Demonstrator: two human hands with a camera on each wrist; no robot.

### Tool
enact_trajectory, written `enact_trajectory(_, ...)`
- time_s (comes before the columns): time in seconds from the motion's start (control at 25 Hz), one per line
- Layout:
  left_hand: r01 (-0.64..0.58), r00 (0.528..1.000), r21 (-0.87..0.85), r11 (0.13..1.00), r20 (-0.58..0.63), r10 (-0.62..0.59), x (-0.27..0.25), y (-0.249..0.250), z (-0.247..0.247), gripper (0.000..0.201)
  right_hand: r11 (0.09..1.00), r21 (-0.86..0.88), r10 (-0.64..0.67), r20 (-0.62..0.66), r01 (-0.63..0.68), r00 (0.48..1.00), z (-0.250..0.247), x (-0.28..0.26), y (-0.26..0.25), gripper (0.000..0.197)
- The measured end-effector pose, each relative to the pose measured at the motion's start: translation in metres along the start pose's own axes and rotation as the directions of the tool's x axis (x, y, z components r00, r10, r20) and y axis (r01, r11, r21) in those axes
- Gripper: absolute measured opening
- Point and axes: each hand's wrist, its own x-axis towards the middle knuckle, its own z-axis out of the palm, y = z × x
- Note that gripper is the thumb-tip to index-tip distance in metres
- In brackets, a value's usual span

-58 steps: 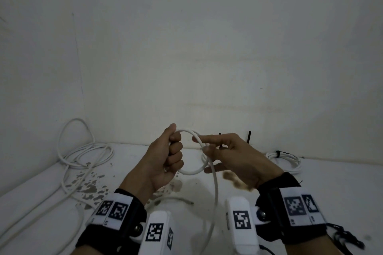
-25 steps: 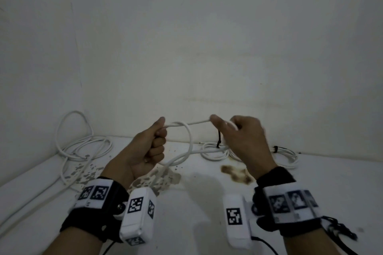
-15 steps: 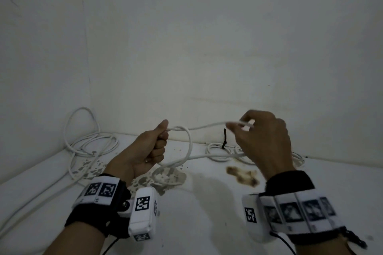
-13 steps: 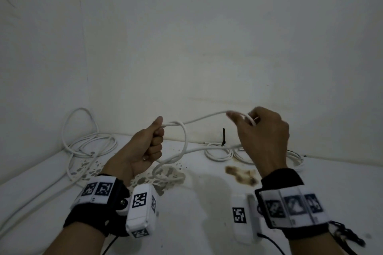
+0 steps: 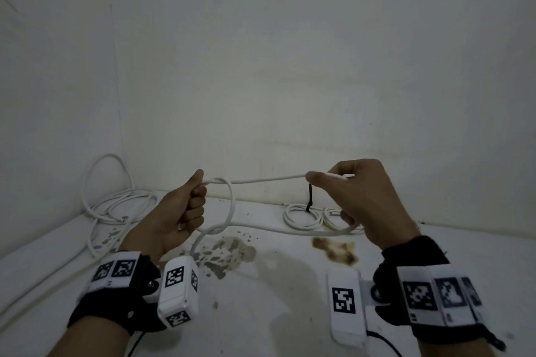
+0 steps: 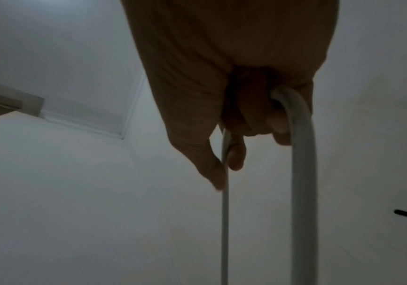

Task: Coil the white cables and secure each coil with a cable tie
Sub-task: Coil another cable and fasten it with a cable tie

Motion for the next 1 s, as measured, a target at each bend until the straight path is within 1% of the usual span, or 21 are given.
enact_trajectory(0.04, -0.001, 1.0, 0.013, 1.0, 0.005, 0.001, -0.001, 0.001, -0.003, 0.044, 0.98, 0.175, 0.074, 0.093, -0.09, 0.993, -0.006, 0.001, -0.002, 0.023)
enact_trajectory(0.08, -0.003, 1.0, 0.02, 1.0, 0.008, 0.003, -0.001, 0.002, -0.005, 0.044, 0.88, 0.426, 0.122, 0.23, -0.213, 0.965, -0.01, 0.001, -0.006, 0.016)
enact_trajectory(0.12, -0.005, 1.0, 0.018, 1.0, 0.011, 0.005, -0.001, 0.003, -0.006, 0.044, 0.709, 0.617, 0.122, 0.371, -0.342, 0.921, -0.014, 0.0, -0.01, 0.021)
enact_trajectory(0.16, -0.004, 1.0, 0.008, 1.0, 0.009, 0.004, 0.0, 0.003, -0.007, 0.044, 0.557, 0.72, 0.078, 0.451, -0.414, 0.889, -0.018, -0.002, -0.011, 0.03)
enact_trajectory(0.2, -0.002, 1.0, -0.012, 1.0, 0.004, 0.002, 0.001, 0.003, -0.007, 0.045, 0.507, 0.753, 0.03, 0.472, -0.42, 0.881, -0.021, -0.003, -0.012, 0.033)
enact_trajectory(0.24, 0.003, 1.0, -0.033, 0.999, -0.004, -0.003, 0.001, 0.003, -0.009, 0.045, 0.546, 0.742, 0.004, 0.461, -0.389, 0.887, -0.021, -0.004, -0.012, 0.033)
enact_trajectory(0.28, 0.01, 1.0, -0.051, 0.999, -0.012, -0.011, 0.001, 0.001, -0.011, 0.045, 0.639, 0.692, 0.012, 0.428, -0.336, 0.904, -0.022, -0.004, -0.011, 0.033)
enact_trajectory(0.32, 0.016, 1.0, -0.064, 0.998, -0.02, -0.017, 0.001, 0.0, -0.012, 0.044, 0.765, 0.593, 0.038, 0.348, -0.251, 0.937, -0.02, -0.003, -0.009, 0.029)
enact_trajectory(0.36, 0.018, 0.999, -0.071, 0.997, -0.029, -0.02, 0.002, -0.001, -0.013, 0.044, 0.883, 0.449, 0.047, 0.213, -0.141, 0.976, -0.017, -0.002, -0.008, 0.021)
enact_trajectory(0.4, 0.017, 0.999, -0.074, 0.997, -0.04, -0.02, 0.001, -0.002, -0.015, 0.044, 0.958, 0.284, 0.024, 0.056, -0.039, 0.998, -0.012, -0.002, -0.007, 0.012)
enact_trajectory(0.44, 0.009, 0.999, -0.074, 0.997, -0.05, -0.013, 0.002, -0.001, -0.015, 0.045, 0.991, 0.118, -0.047, -0.089, 0.057, 0.995, -0.006, -0.001, -0.006, 0.01)
enact_trajectory(0.48, 0.003, 0.998, -0.073, 0.997, -0.061, -0.007, 0.002, 0.0, -0.015, 0.045, 0.989, -0.027, -0.149, -0.178, 0.146, 0.973, 0.001, -0.002, -0.007, 0.015)
enact_trajectory(0.52, 0.006, 0.997, -0.068, 0.998, -0.072, -0.01, 0.001, 0.002, -0.017, 0.045, 0.963, -0.141, -0.257, -0.202, 0.231, 0.945, 0.006, -0.005, -0.01, 0.019)
enact_trajectory(0.6, 0.035, 0.997, -0.043, 0.998, -0.068, -0.038, -0.004, 0.01, -0.027, 0.045, 0.858, -0.404, -0.402, -0.145, 0.317, 0.904, 0.009, -0.012, -0.014, 0.028)
enact_trajectory(0.64, 0.057, 0.997, -0.02, 0.998, -0.056, -0.059, -0.007, 0.013, -0.034, 0.045, 0.793, -0.521, -0.427, -0.109, 0.315, 0.897, 0.007, -0.013, -0.015, 0.034)
enact_trajectory(0.68, 0.077, 0.996, -0.001, 0.997, -0.045, -0.077, -0.01, 0.016, -0.04, 0.045, 0.753, -0.583, -0.425, -0.076, 0.306, 0.902, 0.003, -0.012, -0.015, 0.037)
enact_trajectory(0.72, 0.087, 0.995, -0.003, 0.996, -0.044, -0.087, -0.011, 0.018, -0.045, 0.045, 0.766, -0.566, -0.394, -0.04, 0.304, 0.918, 0.0, -0.01, -0.015, 0.037)
enact_trajectory(0.8, 0.065, 0.994, -0.075, 0.995, -0.083, -0.071, -0.01, 0.017, -0.048, 0.045, 0.876, -0.378, -0.292, 0.079, 0.3, 0.953, -0.001, -0.007, -0.011, 0.026)
enact_trajectory(0.84, 0.032, 0.993, -0.121, 0.992, -0.109, -0.046, -0.008, 0.016, -0.047, 0.045, 0.915, -0.284, -0.254, 0.148, 0.288, 0.956, 0.001, -0.007, -0.009, 0.021)
enact_trajectory(0.92, -0.035, 0.987, -0.2, 0.979, -0.16, 0.003, -0.001, 0.012, -0.041, 0.045, 0.958, -0.151, -0.195, 0.27, 0.242, 0.943, 0.009, -0.009, -0.004, 0.014)
enact_trajectory(1.0, -0.088, 0.978, -0.267, 0.96, -0.204, 0.033, 0.004, 0.012, -0.036, 0.046, 0.978, -0.103, -0.13, 0.385, 0.182, 0.914, 0.012, -0.014, -0.005, 0.016)
